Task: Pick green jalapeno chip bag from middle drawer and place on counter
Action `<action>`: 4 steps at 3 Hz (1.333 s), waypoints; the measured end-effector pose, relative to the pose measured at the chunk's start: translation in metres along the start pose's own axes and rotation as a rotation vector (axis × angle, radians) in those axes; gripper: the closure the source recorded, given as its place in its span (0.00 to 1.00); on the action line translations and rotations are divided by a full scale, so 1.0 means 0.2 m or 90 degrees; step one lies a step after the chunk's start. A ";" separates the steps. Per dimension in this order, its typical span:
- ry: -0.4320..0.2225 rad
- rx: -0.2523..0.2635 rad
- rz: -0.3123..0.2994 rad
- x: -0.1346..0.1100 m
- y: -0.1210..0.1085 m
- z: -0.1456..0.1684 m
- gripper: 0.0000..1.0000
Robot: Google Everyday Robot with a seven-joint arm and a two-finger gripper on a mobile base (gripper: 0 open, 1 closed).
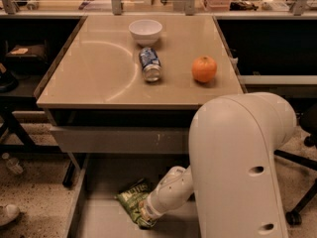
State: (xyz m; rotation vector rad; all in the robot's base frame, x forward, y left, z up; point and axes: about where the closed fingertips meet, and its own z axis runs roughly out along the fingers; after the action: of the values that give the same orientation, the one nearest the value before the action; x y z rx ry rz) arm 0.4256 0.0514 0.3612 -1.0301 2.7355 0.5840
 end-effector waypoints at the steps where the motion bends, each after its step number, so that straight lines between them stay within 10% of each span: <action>1: -0.037 -0.018 -0.037 -0.03 0.08 -0.09 1.00; 4: -0.120 -0.071 -0.097 -0.11 0.34 -0.39 1.00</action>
Offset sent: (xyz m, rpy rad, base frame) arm 0.0238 -0.0135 0.1003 0.1954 -0.1139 0.1229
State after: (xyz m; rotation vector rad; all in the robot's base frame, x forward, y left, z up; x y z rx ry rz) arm 0.3963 0.0780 0.4594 -1.1345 2.4613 0.7725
